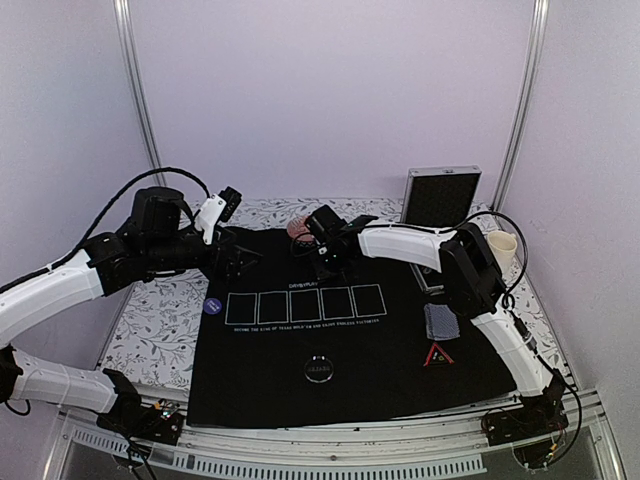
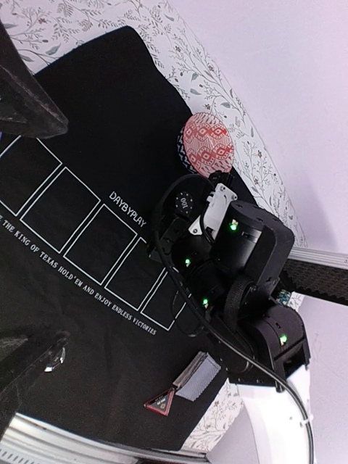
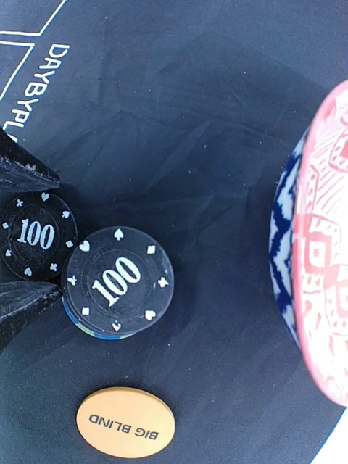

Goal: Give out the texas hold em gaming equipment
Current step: Adjust the poker chip in the big blind area.

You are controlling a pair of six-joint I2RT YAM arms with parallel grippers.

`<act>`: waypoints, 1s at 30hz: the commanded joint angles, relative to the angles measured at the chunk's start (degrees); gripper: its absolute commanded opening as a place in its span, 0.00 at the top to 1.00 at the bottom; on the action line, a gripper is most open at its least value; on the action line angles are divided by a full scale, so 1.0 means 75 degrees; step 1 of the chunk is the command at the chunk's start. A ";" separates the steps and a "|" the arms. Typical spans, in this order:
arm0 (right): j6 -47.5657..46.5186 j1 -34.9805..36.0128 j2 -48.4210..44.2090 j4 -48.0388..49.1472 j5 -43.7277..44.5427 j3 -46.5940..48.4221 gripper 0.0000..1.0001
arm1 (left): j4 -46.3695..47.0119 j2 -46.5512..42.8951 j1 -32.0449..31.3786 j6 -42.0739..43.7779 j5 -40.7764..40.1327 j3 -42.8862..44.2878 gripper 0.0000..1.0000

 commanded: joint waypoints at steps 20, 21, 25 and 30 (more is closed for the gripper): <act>-0.0065 0.0011 -0.0998 -0.0084 0.0089 -0.1027 0.63 | 0.0107 -0.0101 0.0119 0.0073 0.0056 -0.0062 0.09; -0.0086 0.0013 -0.1078 -0.0049 0.0071 -0.1042 0.63 | 0.0097 -0.0100 0.0122 0.0077 0.0045 -0.0067 0.09; -0.0157 0.0009 -0.1252 0.0094 0.0098 -0.1056 0.63 | 0.0097 -0.0104 0.0119 0.0083 0.0046 -0.0073 0.09; -0.0294 -0.0102 -0.1465 0.0291 0.0078 -0.1033 0.63 | 0.0107 -0.0114 0.0119 0.0088 0.0047 -0.0073 0.09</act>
